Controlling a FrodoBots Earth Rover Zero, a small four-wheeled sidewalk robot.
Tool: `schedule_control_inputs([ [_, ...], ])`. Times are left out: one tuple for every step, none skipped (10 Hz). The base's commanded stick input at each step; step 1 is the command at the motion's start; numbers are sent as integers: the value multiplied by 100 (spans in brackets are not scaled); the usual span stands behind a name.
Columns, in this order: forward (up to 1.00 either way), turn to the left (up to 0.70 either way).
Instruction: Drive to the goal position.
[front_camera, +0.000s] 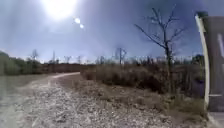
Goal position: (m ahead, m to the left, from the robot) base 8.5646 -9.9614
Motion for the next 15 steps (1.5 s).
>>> schedule_control_inputs([
  [49, 47],
  [49, 48],
  [49, 49],
  [50, 50],
  [50, 50],
  [50, 50],
  [49, 49],
  [49, 49],
  [49, 49],
  [50, 44],
  [55, 20],
  [60, 0],
  [61, 0],
  [64, 0],
  [68, 0],
])
